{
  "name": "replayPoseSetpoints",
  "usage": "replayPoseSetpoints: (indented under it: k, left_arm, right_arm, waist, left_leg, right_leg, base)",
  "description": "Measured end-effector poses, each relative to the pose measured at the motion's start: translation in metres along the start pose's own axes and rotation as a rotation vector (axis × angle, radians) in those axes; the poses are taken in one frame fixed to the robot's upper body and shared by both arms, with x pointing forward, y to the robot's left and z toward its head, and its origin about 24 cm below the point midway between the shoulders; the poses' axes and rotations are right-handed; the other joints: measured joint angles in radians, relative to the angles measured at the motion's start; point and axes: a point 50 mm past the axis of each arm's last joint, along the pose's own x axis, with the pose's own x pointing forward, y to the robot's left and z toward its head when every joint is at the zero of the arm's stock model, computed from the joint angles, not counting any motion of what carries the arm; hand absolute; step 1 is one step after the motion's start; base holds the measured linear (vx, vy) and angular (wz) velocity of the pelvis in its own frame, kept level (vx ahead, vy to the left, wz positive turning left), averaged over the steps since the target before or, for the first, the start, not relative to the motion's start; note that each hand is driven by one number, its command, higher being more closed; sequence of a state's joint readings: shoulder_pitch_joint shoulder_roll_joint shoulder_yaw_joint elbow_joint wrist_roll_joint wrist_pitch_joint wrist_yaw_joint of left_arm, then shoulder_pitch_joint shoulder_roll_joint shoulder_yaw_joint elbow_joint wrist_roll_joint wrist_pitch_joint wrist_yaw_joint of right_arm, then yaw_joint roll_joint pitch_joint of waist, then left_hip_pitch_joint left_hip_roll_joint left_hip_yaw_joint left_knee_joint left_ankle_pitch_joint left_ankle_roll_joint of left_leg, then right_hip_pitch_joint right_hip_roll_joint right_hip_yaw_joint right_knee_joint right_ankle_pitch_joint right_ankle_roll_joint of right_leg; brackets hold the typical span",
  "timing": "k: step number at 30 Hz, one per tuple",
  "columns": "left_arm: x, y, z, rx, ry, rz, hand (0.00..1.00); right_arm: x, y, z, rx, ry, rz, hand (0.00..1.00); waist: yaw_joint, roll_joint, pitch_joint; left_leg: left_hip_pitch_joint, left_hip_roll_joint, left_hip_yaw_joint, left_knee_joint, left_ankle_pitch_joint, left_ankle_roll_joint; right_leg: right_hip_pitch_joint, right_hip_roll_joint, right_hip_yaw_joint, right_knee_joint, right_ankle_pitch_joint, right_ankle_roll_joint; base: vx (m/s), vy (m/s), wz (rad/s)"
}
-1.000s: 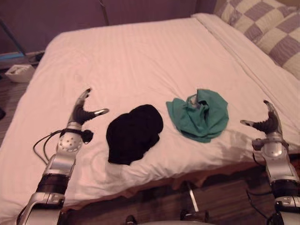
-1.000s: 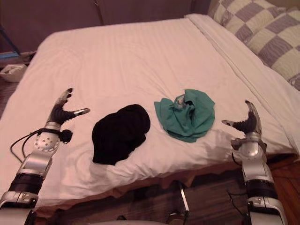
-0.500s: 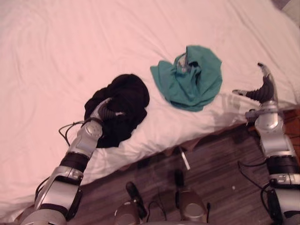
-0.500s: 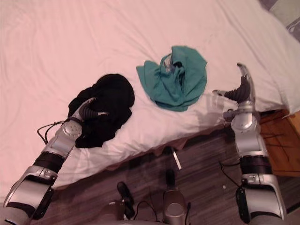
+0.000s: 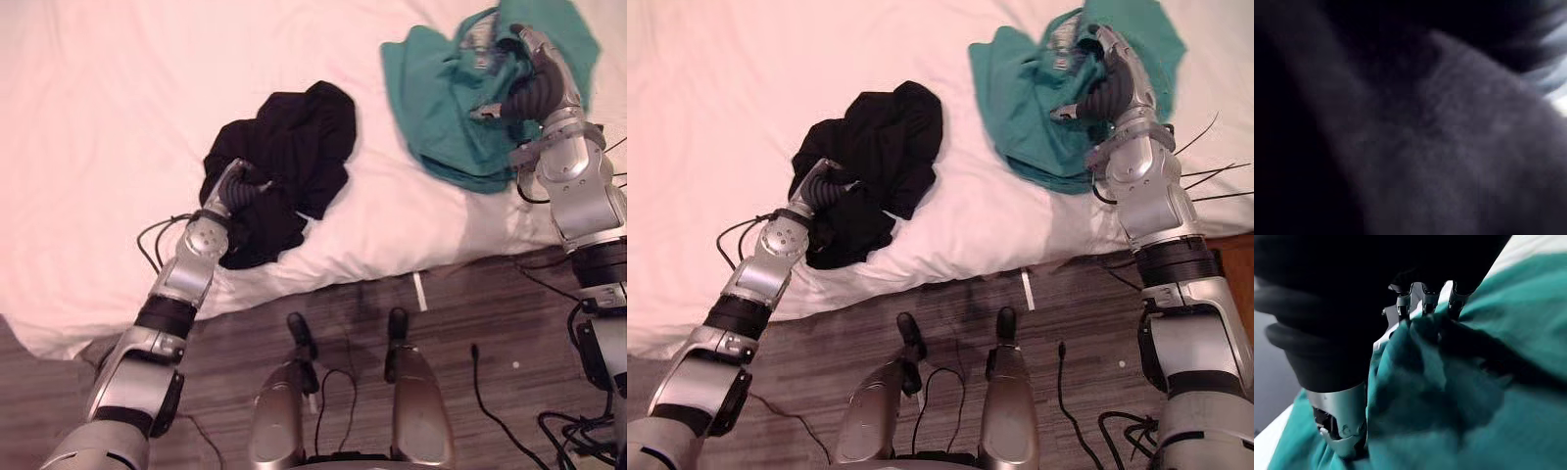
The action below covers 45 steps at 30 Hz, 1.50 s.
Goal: Tidy the bed and pick cloth on bed and put in laundry
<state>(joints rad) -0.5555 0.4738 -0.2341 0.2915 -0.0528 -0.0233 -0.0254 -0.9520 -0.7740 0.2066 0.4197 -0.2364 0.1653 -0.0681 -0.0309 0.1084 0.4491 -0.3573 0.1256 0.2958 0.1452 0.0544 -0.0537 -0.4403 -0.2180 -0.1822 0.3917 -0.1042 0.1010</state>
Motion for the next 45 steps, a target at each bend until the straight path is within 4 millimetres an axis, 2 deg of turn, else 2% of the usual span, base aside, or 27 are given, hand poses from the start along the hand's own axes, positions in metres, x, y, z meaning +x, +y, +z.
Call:
replayPoseSetpoints:
  k: [1,2,4,6,9,12,15,16,18,21,22,23,24,25,26,27,29,30,31,33,35,37,40,42,43,44,45]
  left_arm:
    - [-0.005,-0.004,0.002,-0.042,-0.019,-0.022,1.00]
    - [-0.016,-0.012,0.006,-0.140,-0.059,-0.077,1.00]
    - [-0.032,-0.020,0.012,-0.278,-0.108,-0.150,1.00]
    - [-0.054,-0.027,0.015,-0.410,-0.127,-0.241,1.00]
    - [-0.071,-0.035,0.014,-0.514,-0.100,-0.299,1.00]
    - [-0.083,-0.033,0.011,-0.531,-0.084,-0.283,1.00]
    - [-0.101,-0.036,-0.006,-0.563,-0.012,-0.277,1.00]
    - [-0.113,-0.041,-0.015,-0.604,0.026,-0.263,1.00]
    - [-0.121,-0.044,-0.022,-0.629,0.056,-0.245,1.00]
    - [-0.140,-0.061,-0.041,-0.696,0.151,-0.203,1.00]
    - [-0.145,-0.068,-0.049,-0.722,0.190,-0.182,1.00]
    - [-0.148,-0.076,-0.058,-0.727,0.235,-0.160,1.00]
    - [-0.154,-0.083,-0.066,-0.735,0.279,-0.144,1.00]
    - [-0.159,-0.090,-0.073,-0.739,0.316,-0.123,1.00]
    - [-0.166,-0.100,-0.083,-0.747,0.372,-0.094,1.00]
    - [-0.171,-0.107,-0.091,-0.762,0.413,-0.073,1.00]
    - [-0.174,-0.117,-0.100,-0.801,0.446,-0.036,1.00]
    - [-0.176,-0.119,-0.103,-0.834,0.449,-0.015,1.00]
    - [-0.181,-0.124,-0.104,-0.901,0.450,0.023,1.00]
    - [-0.192,-0.127,-0.106,-0.964,0.463,0.079,1.00]
    - [-0.209,-0.133,-0.108,-1.021,0.505,0.155,1.00]
    - [-0.226,-0.138,-0.111,-1.058,0.557,0.204,1.00]
    - [-0.246,-0.150,-0.110,-1.129,0.614,0.283,1.00]
    - [-0.254,-0.147,-0.112,-1.152,0.628,0.343,1.00]
    - [-0.256,-0.146,-0.113,-1.162,0.628,0.364,1.00]
    - [-0.255,-0.144,-0.113,-1.162,0.621,0.366,1.00]
    - [-0.250,-0.142,-0.114,-1.154,0.603,0.350,1.00]
  right_arm:
    - [0.000,0.000,-0.002,0.001,0.017,0.017,0.00]
    - [0.000,0.002,-0.011,0.000,0.072,0.064,1.00]
    - [0.000,-0.006,-0.025,-0.034,0.138,0.061,1.00]
    - [0.003,-0.025,-0.035,-0.034,0.182,0.012,1.00]
    - [0.005,-0.042,-0.051,-0.025,0.260,-0.019,1.00]
    - [0.002,-0.044,-0.068,0.046,0.308,-0.029,1.00]
    - [-0.010,-0.019,-0.084,0.165,0.292,0.035,1.00]
    - [-0.028,0.009,-0.099,0.223,0.294,0.111,1.00]
    - [-0.046,0.033,-0.108,0.279,0.291,0.168,1.00]
    - [-0.127,0.103,-0.133,0.484,0.370,0.284,1.00]
    - [-0.160,0.122,-0.137,0.590,0.427,0.288,1.00]
    - [-0.202,0.143,-0.137,0.717,0.501,0.304,1.00]
    - [-0.231,0.156,-0.133,0.787,0.554,0.317,1.00]
    - [-0.260,0.167,-0.127,0.863,0.608,0.332,1.00]
    - [-0.308,0.181,-0.114,0.971,0.704,0.342,1.00]
    - [-0.341,0.190,-0.103,1.044,0.787,0.351,1.00]
    - [-0.388,0.199,-0.089,1.161,0.938,0.336,1.00]
    - [-0.405,0.201,-0.082,1.213,0.985,0.339,1.00]
    - [-0.427,0.201,-0.071,1.253,1.025,0.363,1.00]
    - [-0.437,0.199,-0.057,1.285,1.006,0.405,1.00]
    - [-0.432,0.196,-0.045,1.319,0.927,0.441,1.00]
    - [-0.422,0.194,-0.040,1.327,0.839,0.470,1.00]
    - [-0.395,0.196,-0.039,1.273,0.666,0.579,1.00]
    - [-0.378,0.205,-0.034,1.236,0.572,0.674,1.00]
    - [-0.370,0.211,-0.032,1.228,0.545,0.699,1.00]
    - [-0.365,0.215,-0.031,1.226,0.543,0.693,1.00]
    - [-0.360,0.217,-0.032,1.222,0.553,0.663,1.00]
  waist:
    - [0.007,0.001,0.001]
    - [0.021,0.004,0.006]
    - [0.047,0.015,0.019]
    - [0.053,0.017,0.022]
    - [0.066,0.017,0.023]
    - [0.076,0.016,0.022]
    - [0.081,0.012,0.020]
    - [0.081,-0.002,0.013]
    - [0.080,-0.015,0.002]
    - [0.043,-0.067,-0.098]
    - [0.036,-0.088,-0.129]
    - [0.019,-0.113,-0.174]
    - [0.007,-0.128,-0.209]
    - [-0.008,-0.143,-0.242]
    - [-0.038,-0.165,-0.280]
    - [-0.054,-0.177,-0.302]
    - [-0.077,-0.182,-0.327]
    - [-0.088,-0.181,-0.327]
    - [-0.102,-0.181,-0.333]
    - [-0.092,-0.173,-0.344]
    - [-0.088,-0.166,-0.375]
    - [-0.075,-0.150,-0.394]
    - [-0.011,-0.124,-0.415]
    - [0.005,-0.135,-0.412]
    - [0.015,-0.137,-0.412]
    - [0.018,-0.142,-0.412]
    - [0.016,-0.152,-0.415]
  left_leg:
    - [-0.013,-0.003,-0.005,0.015,-0.002,0.002]
    - [-0.045,-0.005,-0.017,0.059,-0.011,0.013]
    - [-0.081,-0.004,-0.027,0.122,-0.039,0.021]
    - [-0.141,-0.007,-0.050,0.216,-0.083,0.024]
    - [-0.184,-0.009,-0.076,0.324,-0.140,0.027]
    - [-0.179,-0.008,-0.089,0.355,-0.156,0.028]
    - [-0.097,0.000,-0.077,0.309,-0.146,0.016]
    - [-0.020,0.010,-0.058,0.244,-0.126,0.010]
    - [0.031,0.015,-0.046,0.191,-0.110,0.001]
    - [0.116,0.030,-0.042,0.086,-0.086,-0.010]
    - [0.157,0.031,-0.036,0.058,-0.085,-0.012]
    - [0.195,0.030,-0.032,0.026,-0.085,-0.013]
    - [0.216,0.029,-0.034,0.008,-0.085,-0.013]
    - [0.239,0.027,-0.038,-0.015,-0.083,-0.016]
    - [0.281,0.023,-0.045,-0.056,-0.075,-0.026]
    - [0.302,0.020,-0.047,-0.078,-0.072,-0.027]
    - [0.321,0.010,-0.058,-0.104,-0.062,-0.023]
    - [0.332,0.004,-0.071,-0.115,-0.056,-0.022]
    - [0.345,-0.007,-0.101,-0.122,-0.053,-0.023]
    - [0.373,-0.013,-0.108,-0.152,-0.040,-0.027]
    - [0.386,-0.021,-0.122,-0.182,-0.031,-0.036]
    - [0.405,-0.020,-0.137,-0.210,-0.017,-0.034]
    - [0.402,-0.025,-0.181,-0.210,-0.010,-0.038]
    - [0.370,-0.040,-0.244,-0.190,-0.008,-0.034]
    - [0.345,-0.054,-0.268,-0.181,-0.002,-0.008]
    - [0.323,-0.064,-0.258,-0.177,-0.013,0.063]
    - [0.289,-0.075,-0.187,-0.177,-0.044,0.163]
  right_leg:
    - [-0.009,-0.010,-0.007,0.019,-0.010,0.000]
    - [-0.029,-0.026,-0.018,0.061,-0.032,0.000]
    - [-0.043,-0.044,-0.040,0.113,-0.061,-0.001]
    - [-0.085,-0.075,-0.053,0.207,-0.109,-0.001]
    - [-0.114,-0.115,-0.060,0.318,-0.173,-0.003]
    - [-0.099,-0.121,-0.068,0.347,-0.204,-0.012]
    - [-0.025,-0.096,-0.069,0.299,-0.192,-0.019]
    - [0.038,-0.068,-0.064,0.232,-0.164,-0.018]
    - [0.082,-0.044,-0.061,0.175,-0.139,-0.018]
    - [0.177,0.009,-0.065,0.040,-0.089,-0.016]
    - [0.216,0.018,-0.064,0.006,-0.085,-0.014]
    - [0.255,0.026,-0.064,-0.025,-0.084,-0.013]
    - [0.279,0.030,-0.064,-0.044,-0.084,-0.013]
    - [0.304,0.035,-0.065,-0.062,-0.084,-0.013]
    - [0.343,0.044,-0.056,-0.084,-0.085,-0.014]
    - [0.353,0.051,-0.024,-0.085,-0.089,-0.018]
    - [0.358,0.066,0.066,-0.079,-0.101,-0.036]
    - [0.372,0.071,0.107,-0.080,-0.111,-0.048]
    - [0.401,0.068,0.136,-0.081,-0.131,-0.037]
    - [0.426,0.064,0.128,-0.080,-0.144,-0.028]
    - [0.446,0.059,0.127,-0.084,-0.172,-0.005]
    - [0.475,0.060,0.103,-0.099,-0.179,-0.003]
    - [0.507,0.056,0.058,-0.115,-0.183,0.004]
    - [0.541,0.040,-0.024,-0.124,-0.189,0.013]
    - [0.566,0.031,-0.087,-0.138,-0.188,0.014]
    - [0.591,0.019,-0.154,-0.154,-0.183,0.022]
    - [0.638,0.001,-0.287,-0.191,-0.161,0.026]
  base:
    - [0.08,-0.043,0.70]
    - [0.05,-0.040,0.41]
    - [0.03,-0.042,0.46]
    - [-0.01,-0.033,0.44]
    - [-0.05,-0.060,0.27]
    - [-0.12,-0.065,0.11]
    - [-0.09,-0.070,-0.23]
    - [-0.01,-0.059,-0.47]
    - [0.04,-0.031,-0.41]
    - [0.17,-0.045,-0.21]
    - [0.25,-0.062,-0.14]
    - [0.21,-0.047,-0.06]
    - [0.18,-0.036,0.05]
    - [0.21,-0.039,0.15]
    - [0.22,-0.041,0.14]
    - [0.18,-0.038,0.13]
    - [0.08,-0.019,0.20]
    - [0.06,-0.032,0.56]
    - [0.04,-0.035,0.55]
    - [0.01,-0.057,0.37]
    - [-0.05,-0.080,0.26]
    - [-0.02,-0.092,0.34]
    - [-0.01,-0.060,0.45]
    - [-0.01,-0.036,1.07]
    - [0.00,-0.022,1.52]
    - [0.04,-0.014,2.35]
    - [0.11,0.043,3.04]
